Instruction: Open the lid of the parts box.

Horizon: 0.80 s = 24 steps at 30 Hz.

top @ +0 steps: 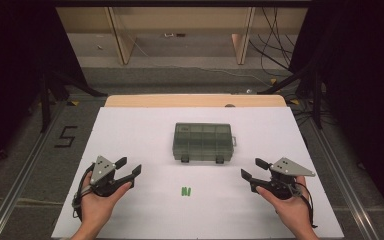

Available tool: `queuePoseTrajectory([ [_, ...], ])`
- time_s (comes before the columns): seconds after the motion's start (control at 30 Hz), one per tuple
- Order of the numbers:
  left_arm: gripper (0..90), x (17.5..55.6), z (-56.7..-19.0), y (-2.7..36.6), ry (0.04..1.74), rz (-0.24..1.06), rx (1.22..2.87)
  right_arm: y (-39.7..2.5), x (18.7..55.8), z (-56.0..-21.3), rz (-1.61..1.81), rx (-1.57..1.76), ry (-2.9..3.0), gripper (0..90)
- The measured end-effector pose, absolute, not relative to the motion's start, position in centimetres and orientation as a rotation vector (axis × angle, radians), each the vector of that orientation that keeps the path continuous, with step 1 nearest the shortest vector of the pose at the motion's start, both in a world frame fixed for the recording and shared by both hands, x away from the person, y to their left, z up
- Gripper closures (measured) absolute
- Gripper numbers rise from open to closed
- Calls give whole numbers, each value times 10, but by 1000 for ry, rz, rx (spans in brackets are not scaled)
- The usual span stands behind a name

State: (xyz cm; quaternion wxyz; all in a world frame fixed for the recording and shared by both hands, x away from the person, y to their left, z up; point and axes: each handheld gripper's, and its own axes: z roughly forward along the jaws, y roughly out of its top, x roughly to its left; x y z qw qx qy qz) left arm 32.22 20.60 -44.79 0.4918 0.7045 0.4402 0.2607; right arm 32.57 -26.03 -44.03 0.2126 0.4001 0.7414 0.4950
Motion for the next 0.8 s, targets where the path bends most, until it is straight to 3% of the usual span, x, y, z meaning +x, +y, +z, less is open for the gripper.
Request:
queuePoseTrajectory([
  [0.23,634,328,-449,200,1026,621,1767,-263,333,-442,1356,1101,2065,350],
  [0.5,764,331,-447,194,993,617,1806,-259,336,-441,1331,1104,2063,377],
  [0.8,845,333,-447,192,1021,586,1807,-253,341,-441,1299,1095,2098,442],
])
